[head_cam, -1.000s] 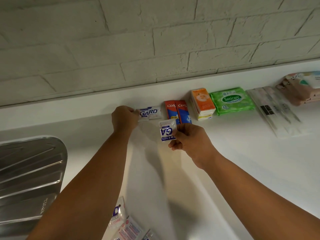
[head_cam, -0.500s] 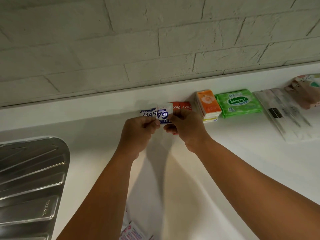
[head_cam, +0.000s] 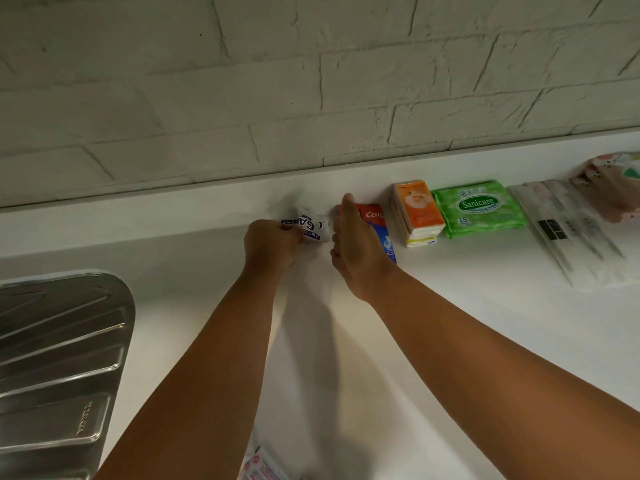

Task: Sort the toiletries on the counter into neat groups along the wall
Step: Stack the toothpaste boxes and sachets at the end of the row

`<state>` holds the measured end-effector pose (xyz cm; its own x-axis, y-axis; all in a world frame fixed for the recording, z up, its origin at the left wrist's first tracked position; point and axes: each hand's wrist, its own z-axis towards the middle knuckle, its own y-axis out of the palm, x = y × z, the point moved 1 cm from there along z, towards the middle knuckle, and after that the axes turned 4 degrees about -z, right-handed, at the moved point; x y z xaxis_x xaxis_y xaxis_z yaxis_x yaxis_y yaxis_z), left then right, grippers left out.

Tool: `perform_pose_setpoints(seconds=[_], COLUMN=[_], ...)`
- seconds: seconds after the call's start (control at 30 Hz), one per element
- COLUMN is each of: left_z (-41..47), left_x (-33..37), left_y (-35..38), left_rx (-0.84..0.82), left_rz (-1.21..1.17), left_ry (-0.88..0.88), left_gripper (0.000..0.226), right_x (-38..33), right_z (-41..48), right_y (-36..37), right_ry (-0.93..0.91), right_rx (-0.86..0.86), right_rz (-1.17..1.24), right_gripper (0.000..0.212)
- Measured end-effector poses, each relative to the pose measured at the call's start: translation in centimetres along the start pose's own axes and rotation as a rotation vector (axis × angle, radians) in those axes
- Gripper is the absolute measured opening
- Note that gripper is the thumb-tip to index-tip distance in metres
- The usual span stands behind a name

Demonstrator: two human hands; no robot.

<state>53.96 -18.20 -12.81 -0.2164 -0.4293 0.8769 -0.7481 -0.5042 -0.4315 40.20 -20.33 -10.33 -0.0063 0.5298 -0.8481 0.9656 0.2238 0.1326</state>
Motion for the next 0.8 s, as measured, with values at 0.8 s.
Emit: perform_pose_setpoints(seconds=[0.8], left_z=[-1.3], left_x=[0.3], left_y=[0.4], left_rx=[0.108], left_rz=[0.065], left_ry=[0.023], left_gripper=[0.015], right_x=[-2.4], right_z=[-1.5], right_y=[1.5], right_ry=[-0.029], right_rx=[-0.041], right_rz=[-0.369], right_gripper=[0.046])
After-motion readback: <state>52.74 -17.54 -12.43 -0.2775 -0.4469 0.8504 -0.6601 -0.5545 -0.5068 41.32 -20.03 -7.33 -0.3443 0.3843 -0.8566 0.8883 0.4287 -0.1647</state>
